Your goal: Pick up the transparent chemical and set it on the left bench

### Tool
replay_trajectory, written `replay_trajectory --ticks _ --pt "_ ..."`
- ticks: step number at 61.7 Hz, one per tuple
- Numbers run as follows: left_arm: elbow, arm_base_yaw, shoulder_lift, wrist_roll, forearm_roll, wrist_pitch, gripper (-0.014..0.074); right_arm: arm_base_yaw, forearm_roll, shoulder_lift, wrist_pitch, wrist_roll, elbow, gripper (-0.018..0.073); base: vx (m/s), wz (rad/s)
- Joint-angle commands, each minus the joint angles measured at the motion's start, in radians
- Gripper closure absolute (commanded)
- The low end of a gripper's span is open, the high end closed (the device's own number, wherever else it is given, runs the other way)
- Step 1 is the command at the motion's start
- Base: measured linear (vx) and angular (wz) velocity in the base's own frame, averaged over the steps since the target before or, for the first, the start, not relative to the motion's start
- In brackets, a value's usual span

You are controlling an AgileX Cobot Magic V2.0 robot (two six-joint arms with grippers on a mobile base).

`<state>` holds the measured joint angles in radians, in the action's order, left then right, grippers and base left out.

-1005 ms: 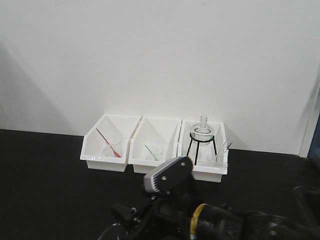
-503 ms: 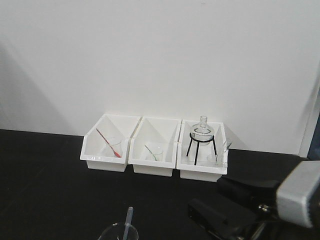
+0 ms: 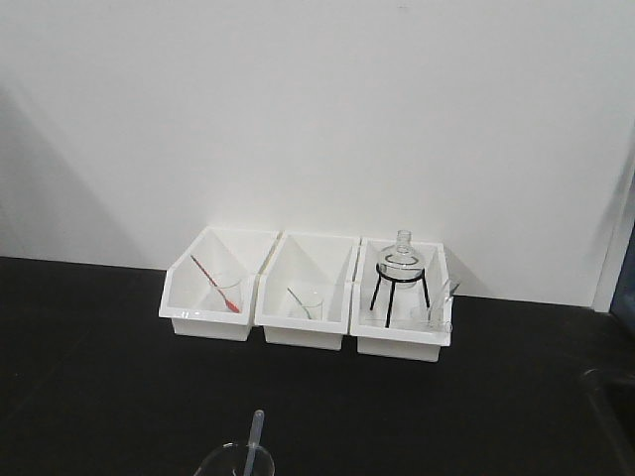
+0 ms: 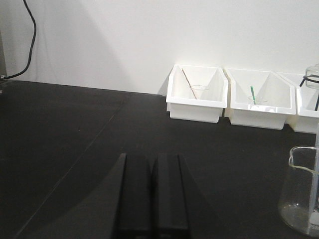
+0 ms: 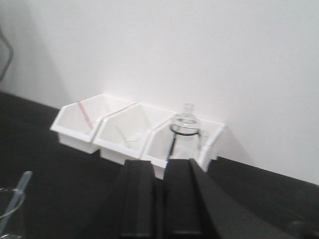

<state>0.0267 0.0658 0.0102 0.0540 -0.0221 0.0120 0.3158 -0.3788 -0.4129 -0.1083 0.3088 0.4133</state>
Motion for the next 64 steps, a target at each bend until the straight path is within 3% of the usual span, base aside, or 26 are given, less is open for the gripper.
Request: replay_trajectory --ticks 1,8,16,19,26,64 --pt "0.016 0.002 0.019 -0.008 -0.001 -0.078 0.06 -0.125 0.118 0.129 0.059 -0.071 -0.083 0.0518 0.0 0.0" --pt "0.016 0.002 0.019 -0.008 -0.001 -0.078 0.06 -0.224 0.233 0.29 0.069 -0.152 -0.256 0.0571 0.0 0.0" --pt "0.016 0.002 0.019 -0.008 -0.001 -0.078 0.06 -0.239 0.251 0.445 0.136 -0.19 -0.461 0.0568 0.0 0.0" --pt "0.016 0.002 0.019 -0.008 -0.001 -0.078 0.06 -0.238 0.248 0.433 0.029 -0.184 -0.445 0.0567 0.0 0.0" --pt "0.016 0.002 0.019 -0.008 -0.001 -0.078 0.06 -0.238 0.251 0.418 -0.017 -0.184 -0.452 0.0567 0.0 0.0" --pt "0.016 0.002 0.019 -0.008 -0.001 -0.078 0.06 -0.238 0.249 0.419 -0.022 -0.183 -0.452 0.0567 0.0 0.0"
